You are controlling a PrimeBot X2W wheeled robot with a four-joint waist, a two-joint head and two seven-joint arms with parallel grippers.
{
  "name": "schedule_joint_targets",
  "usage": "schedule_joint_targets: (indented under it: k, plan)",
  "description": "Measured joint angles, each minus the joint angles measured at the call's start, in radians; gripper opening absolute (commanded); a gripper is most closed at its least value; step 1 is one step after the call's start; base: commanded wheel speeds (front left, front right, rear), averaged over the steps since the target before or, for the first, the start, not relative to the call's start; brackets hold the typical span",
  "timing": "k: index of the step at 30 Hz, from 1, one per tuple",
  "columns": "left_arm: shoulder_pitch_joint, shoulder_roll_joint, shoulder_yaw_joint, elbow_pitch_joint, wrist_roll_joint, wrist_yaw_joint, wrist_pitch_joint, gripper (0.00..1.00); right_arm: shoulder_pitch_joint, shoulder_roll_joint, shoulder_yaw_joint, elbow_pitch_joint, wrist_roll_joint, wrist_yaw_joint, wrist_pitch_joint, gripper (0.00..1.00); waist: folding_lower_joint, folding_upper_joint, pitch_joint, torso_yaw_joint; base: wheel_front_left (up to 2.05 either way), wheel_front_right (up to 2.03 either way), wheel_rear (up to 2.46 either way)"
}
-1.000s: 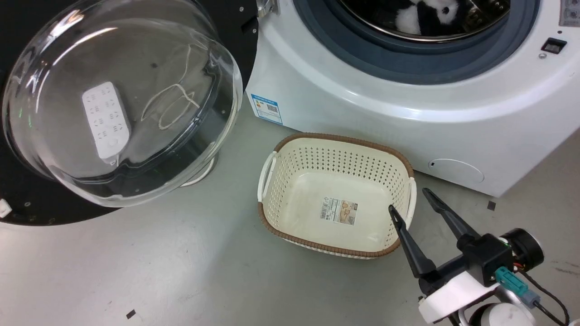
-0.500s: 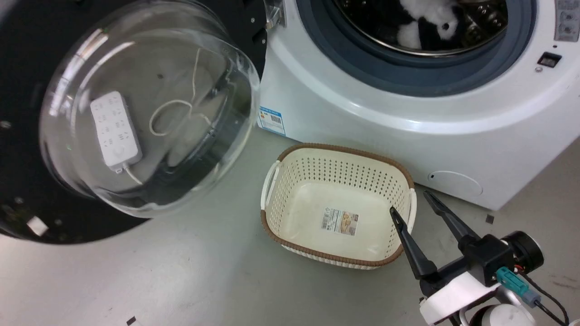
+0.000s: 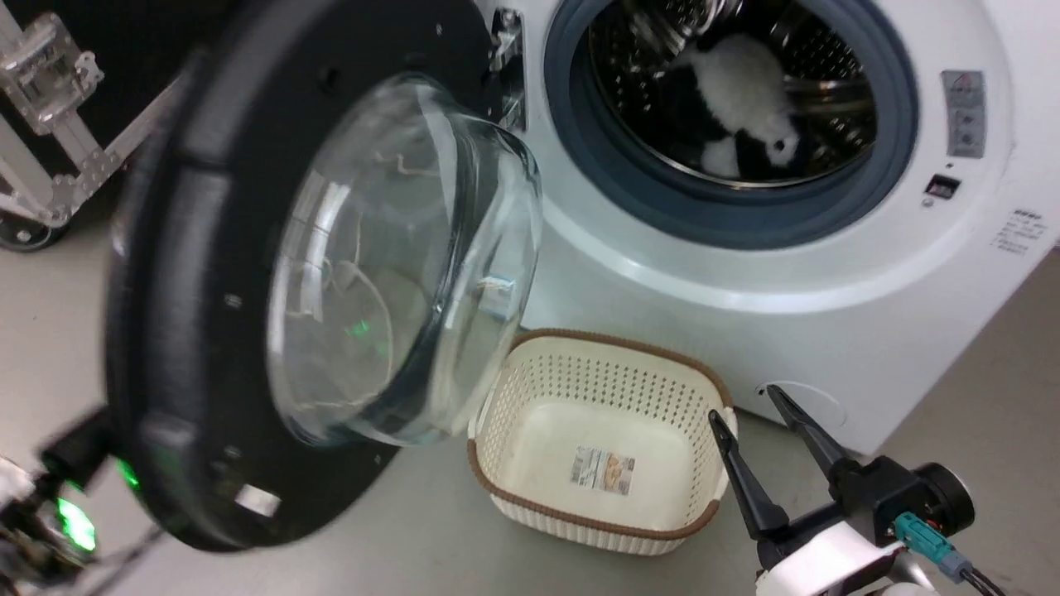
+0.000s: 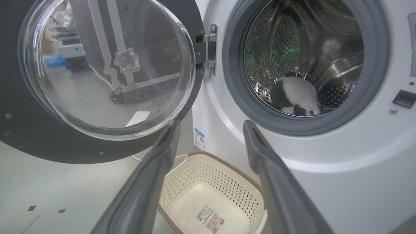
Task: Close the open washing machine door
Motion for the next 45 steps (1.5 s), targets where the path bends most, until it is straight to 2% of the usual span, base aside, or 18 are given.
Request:
schedule_joint_targets:
  k: [3, 4, 5, 9, 11, 13, 14, 15, 16, 17, 19, 21, 22, 24, 29, 36, 45]
  plan:
    - [0.065, -0.063, -0.022, -0.066, -0.027, 0.005, 0.037, 0.00, 0.001, 0.009, -0.015, 0.006, -0.004, 0.000, -0.002, 1.00, 0.0000, 0.0000, -0.020, -0.015, 0.00, 0.00, 0.00]
    - [0.119, -0.108, -0.039, -0.098, -0.027, 0.007, 0.052, 0.00, 0.005, 0.014, -0.020, 0.011, -0.006, 0.000, -0.008, 1.00, 0.0000, 0.0000, -0.031, -0.029, 0.00, 0.00, 0.00]
    - [0.119, -0.108, -0.039, -0.098, -0.027, 0.007, 0.052, 0.00, 0.005, 0.014, -0.020, 0.011, -0.006, 0.000, -0.008, 1.00, 0.0000, 0.0000, -0.031, -0.029, 0.00, 0.00, 0.00]
    - [0.216, -0.184, -0.072, -0.147, -0.056, 0.007, 0.063, 0.00, 0.025, 0.024, -0.019, 0.025, -0.014, 0.000, -0.010, 1.00, 0.0000, 0.0000, -0.047, -0.066, 0.00, 0.00, 0.00]
    - [0.272, -0.204, -0.120, -0.193, -0.103, 0.007, 0.047, 0.00, 0.030, 0.028, -0.020, 0.026, -0.015, 0.000, -0.010, 1.00, 0.0000, 0.0000, -0.050, -0.101, 0.00, 0.00, 0.00]
    - [0.289, -0.208, -0.141, -0.208, -0.122, 0.007, 0.030, 0.00, 0.030, 0.028, -0.018, 0.027, -0.016, 0.000, -0.010, 1.00, 0.0001, 0.0000, -0.049, -0.115, 0.00, 0.00, 0.00]
    - [0.322, -0.209, -0.199, -0.224, -0.201, 0.007, -0.029, 0.00, 0.030, 0.029, -0.016, 0.027, -0.024, 0.000, -0.012, 1.00, 0.0001, 0.0000, -0.045, -0.144, 0.00, 0.00, 0.00]
    - [0.322, -0.209, -0.199, -0.224, -0.201, 0.007, -0.029, 0.00, 0.030, 0.029, -0.016, 0.027, -0.024, 0.000, -0.012, 1.00, 0.0001, 0.0000, -0.045, -0.144, 0.00, 0.00, 0.00]
    - [0.351, -0.209, -0.269, -0.235, -0.274, 0.006, -0.099, 0.00, 0.029, 0.029, -0.027, 0.026, -0.026, 0.000, -0.012, 1.00, 0.0001, 0.0000, -0.039, -0.176, 0.00, 0.00, 0.00]
    - [0.351, -0.209, -0.269, -0.235, -0.274, 0.006, -0.099, 0.00, 0.029, 0.029, -0.027, 0.026, -0.026, 0.000, -0.012, 1.00, 0.0001, 0.0000, -0.039, -0.176, 0.00, 0.00, 0.00]
    - [0.381, -0.210, -0.379, -0.257, -0.323, -0.012, -0.183, 0.00, 0.028, 0.027, -0.035, 0.026, -0.028, 0.000, -0.013, 1.00, 0.0001, 0.0000, -0.025, -0.225, 0.00, 0.00, 0.00]
    - [0.383, -0.212, -0.442, -0.267, -0.343, -0.020, -0.231, 0.00, 0.026, 0.026, -0.034, 0.026, -0.028, 0.000, -0.013, 1.00, 0.0002, 0.0001, -0.012, -0.258, 0.00, 0.00, 0.00]
    - [0.383, -0.212, -0.442, -0.267, -0.343, -0.020, -0.231, 0.00, 0.026, 0.026, -0.034, 0.026, -0.028, 0.000, -0.013, 1.00, 0.0002, 0.0001, -0.012, -0.258, 0.00, 0.00, 0.00]
    - [0.374, -0.214, -0.527, -0.275, -0.354, -0.029, -0.291, 0.00, 0.017, 0.025, -0.037, 0.025, -0.028, 0.000, -0.013, 1.00, 0.0002, 0.0000, 0.012, -0.309, 0.00, 0.00, 0.00]
    - [0.300, -0.215, -0.639, -0.259, -0.378, -0.039, -0.403, 0.00, -0.014, 0.026, -0.035, 0.023, -0.028, 0.000, -0.017, 1.00, 0.0003, 0.0001, 0.062, -0.398, 0.00, 0.00, 0.00]
    - [0.102, -0.214, -0.688, -0.168, -0.316, -0.046, -0.673, 0.00, -0.051, 0.032, -0.040, 0.027, -0.014, 0.000, -0.021, 1.00, 0.0003, 0.0001, 0.140, -0.534, 0.00, 0.00, 0.00]
    - [-0.164, -0.218, -0.731, 0.001, -0.291, -0.046, -0.937, 0.00, -0.072, 0.038, -0.035, 0.041, 0.007, 0.000, -0.022, 1.00, 0.0004, 0.0001, 0.236, -0.672, 0.00, 0.00, 0.00]
